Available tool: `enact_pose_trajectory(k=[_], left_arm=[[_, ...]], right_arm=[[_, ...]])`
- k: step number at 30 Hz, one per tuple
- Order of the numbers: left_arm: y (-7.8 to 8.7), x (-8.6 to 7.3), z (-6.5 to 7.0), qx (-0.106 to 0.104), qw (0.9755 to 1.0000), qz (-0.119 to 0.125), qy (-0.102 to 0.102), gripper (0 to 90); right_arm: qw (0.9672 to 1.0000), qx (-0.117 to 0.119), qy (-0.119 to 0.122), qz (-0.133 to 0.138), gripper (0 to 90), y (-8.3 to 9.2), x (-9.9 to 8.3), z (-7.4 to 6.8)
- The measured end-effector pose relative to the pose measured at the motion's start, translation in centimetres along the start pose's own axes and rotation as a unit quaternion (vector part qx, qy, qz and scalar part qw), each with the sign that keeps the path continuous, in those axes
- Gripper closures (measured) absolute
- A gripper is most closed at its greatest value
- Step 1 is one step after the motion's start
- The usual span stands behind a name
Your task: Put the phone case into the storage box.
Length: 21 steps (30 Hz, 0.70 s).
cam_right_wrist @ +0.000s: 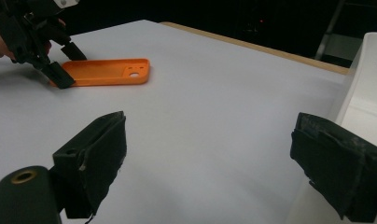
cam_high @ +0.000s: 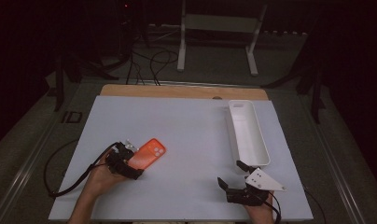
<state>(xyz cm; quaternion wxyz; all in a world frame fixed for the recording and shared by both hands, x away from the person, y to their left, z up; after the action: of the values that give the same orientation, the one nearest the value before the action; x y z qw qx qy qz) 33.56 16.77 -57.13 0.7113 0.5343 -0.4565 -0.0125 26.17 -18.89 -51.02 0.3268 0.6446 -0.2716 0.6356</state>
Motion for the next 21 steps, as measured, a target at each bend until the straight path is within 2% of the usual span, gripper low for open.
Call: enact_pose_trajectory(k=[8, 10, 14, 16, 17, 21], left_arm=[[0.2, 0.0, 0.1, 0.01, 0.9996, 0.025, 0.012, 15.8], [0.2, 0.0, 0.1, 0.01, 0.9996, 0.025, 0.012, 15.8], [0.5, 0.4, 0.0, 0.032, 0.998, 0.053, 0.012, 15.8], [0.5, 0.4, 0.0, 0.032, 0.998, 0.053, 0.012, 15.8], [0.8, 0.6, 0.0, 0.042, 0.9967, 0.069, 0.012, 15.8], [1.4, 1.0, 0.1, 0.051, 0.9947, 0.089, 0.011, 15.9]], right_arm=[[1.0, -0.001, -0.002, 0.0, 10.6, 0.0, 0.1, 0.1], [1.0, 0.0, -0.001, 0.0, 10.6, 0.0, 0.1, 0.1], [1.0, -0.002, -0.004, 0.0, 10.6, -0.1, 0.2, 0.3], [1.0, -0.001, -0.006, 0.001, 10.6, -0.1, 0.2, 0.3], [1.0, -0.001, -0.006, 0.001, 10.6, -0.1, 0.2, 0.3], [0.9999, 0.003, -0.014, 0.0, 10.6, -0.3, 0.5, 0.5]])
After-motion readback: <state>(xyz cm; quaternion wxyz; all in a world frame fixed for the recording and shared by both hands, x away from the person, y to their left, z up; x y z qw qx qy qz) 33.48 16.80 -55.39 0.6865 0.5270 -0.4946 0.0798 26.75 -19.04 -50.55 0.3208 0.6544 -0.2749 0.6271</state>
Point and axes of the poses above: each handheld gripper's, and its own axes: y roughly backward along the jaws, x roughly out of its top, z roughly to its right, the point moved 7 cm from there along -y, roughly forward along the jaws, and after that the axes turned 15 degrees about z, right-handed, at the moved point
